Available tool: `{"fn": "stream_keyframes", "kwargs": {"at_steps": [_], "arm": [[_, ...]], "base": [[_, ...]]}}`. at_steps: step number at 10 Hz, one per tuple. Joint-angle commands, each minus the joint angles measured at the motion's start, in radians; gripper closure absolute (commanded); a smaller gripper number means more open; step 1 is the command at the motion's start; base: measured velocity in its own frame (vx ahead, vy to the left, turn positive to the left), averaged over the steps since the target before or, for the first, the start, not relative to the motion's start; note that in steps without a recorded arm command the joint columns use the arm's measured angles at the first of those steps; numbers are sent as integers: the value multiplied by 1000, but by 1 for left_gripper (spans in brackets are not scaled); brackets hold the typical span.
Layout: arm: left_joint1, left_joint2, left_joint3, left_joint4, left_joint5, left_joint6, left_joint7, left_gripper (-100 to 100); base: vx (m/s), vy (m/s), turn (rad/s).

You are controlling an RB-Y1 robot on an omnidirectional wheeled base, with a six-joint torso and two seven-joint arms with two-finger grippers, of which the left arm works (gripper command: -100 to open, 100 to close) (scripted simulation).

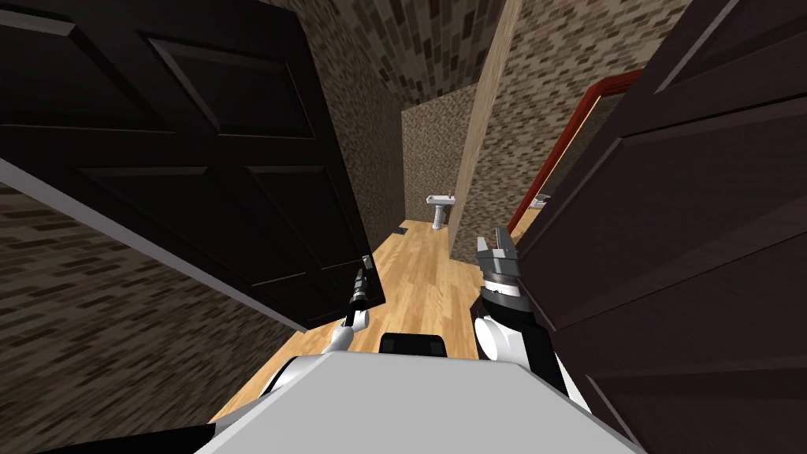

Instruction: Push the door open

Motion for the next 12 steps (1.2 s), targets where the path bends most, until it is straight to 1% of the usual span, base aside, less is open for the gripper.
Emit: {"fn": "stream_keyframes", "kwargs": {"at_steps": [1,2,3,6,8,9,10,11,12], "arm": [[0,-3,-1,-4,0,2,-2,-100],[1,-2,-1,-3,0,1,-1,-100],[3,-2,2,-2,2,-5,-2,-100],[6,-1,6,0,5,-13,-3,-100],[10,0,10,3,9,-24,-5,-100],[11,1,12,4,10,-27,-5,-100],[9,1,11,7,9,-26,-4,-100],[9,1,11,7,9,-26,-4,100],[9,1,11,7,9,-26,-4,100]], "base": [[-212,-101,25],[-99,-48,8],[142,56,-40],[219,72,-33],[258,51,-44],[271,124,-35],[113,59,-4],[-24,-17,4],[-41,-21,-6]]}}
